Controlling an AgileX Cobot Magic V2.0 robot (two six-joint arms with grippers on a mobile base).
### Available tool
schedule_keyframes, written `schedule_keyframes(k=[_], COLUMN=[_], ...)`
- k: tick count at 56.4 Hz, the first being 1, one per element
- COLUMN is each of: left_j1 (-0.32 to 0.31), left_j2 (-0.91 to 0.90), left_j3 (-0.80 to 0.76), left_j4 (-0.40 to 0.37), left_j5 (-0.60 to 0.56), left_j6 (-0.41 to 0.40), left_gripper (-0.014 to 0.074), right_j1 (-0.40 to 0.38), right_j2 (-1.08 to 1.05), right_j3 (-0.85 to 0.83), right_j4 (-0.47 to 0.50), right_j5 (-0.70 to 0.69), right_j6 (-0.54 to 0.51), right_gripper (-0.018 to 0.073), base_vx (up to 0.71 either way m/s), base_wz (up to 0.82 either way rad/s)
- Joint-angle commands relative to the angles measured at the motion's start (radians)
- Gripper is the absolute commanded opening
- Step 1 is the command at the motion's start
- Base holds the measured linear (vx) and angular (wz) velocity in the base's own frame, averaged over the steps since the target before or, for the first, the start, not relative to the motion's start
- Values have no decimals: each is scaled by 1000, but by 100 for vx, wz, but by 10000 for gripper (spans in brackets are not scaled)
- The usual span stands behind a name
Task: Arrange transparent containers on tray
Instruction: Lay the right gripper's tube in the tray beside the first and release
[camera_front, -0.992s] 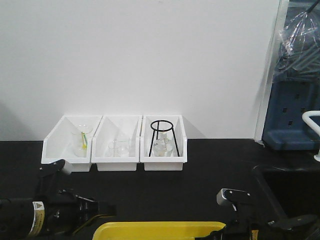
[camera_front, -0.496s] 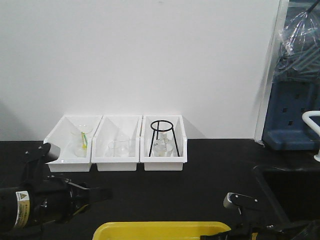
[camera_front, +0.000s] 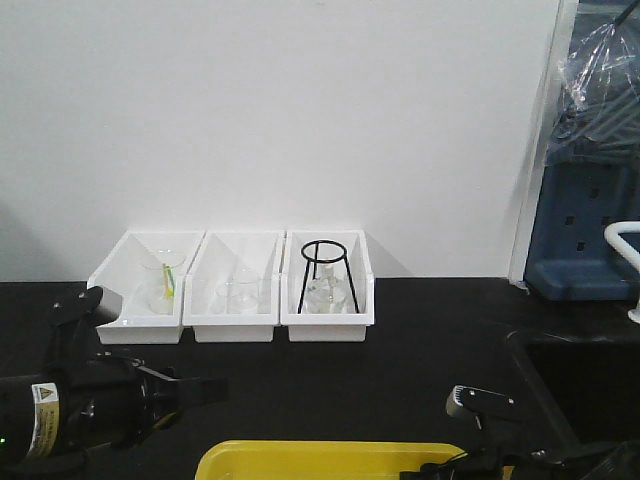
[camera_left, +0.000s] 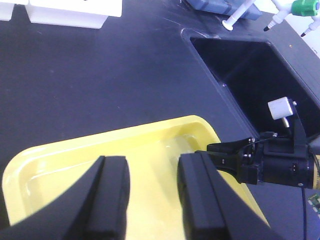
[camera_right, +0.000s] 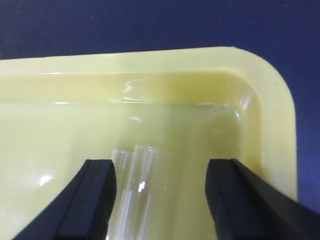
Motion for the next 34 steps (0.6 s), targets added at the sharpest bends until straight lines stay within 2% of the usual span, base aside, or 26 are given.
schedule_keyframes(k=[1,11,22,28,34], left_j1=[-6,-6,-6,-6,-6], left_j2=[-36,-36,-36,-36,-36], left_j3=[-28,-28,-28,-28,-28], left_j4=[-34,-34,-20,30,111], left_j5=[-13,-22,-96,-150,-209], left_j6=[-2,-2,18,30,26], left_gripper=[377,377,341,237,83], right_j1=[-4,-4,-4,-4,-4], right_j2=[-35,-62,-191,-305,-449], right_j3=[-29,-32,-32,-32,-31], right_j4=[3,2,-33,-72,-139], right_j5=[33,12,-29,-64,-118], right_j6=[-8,-12,-83,-103,-102], right_gripper=[489,488,454,365,200], base_vx=[0,0,0,0,0], base_wz=[0,0,0,0,0])
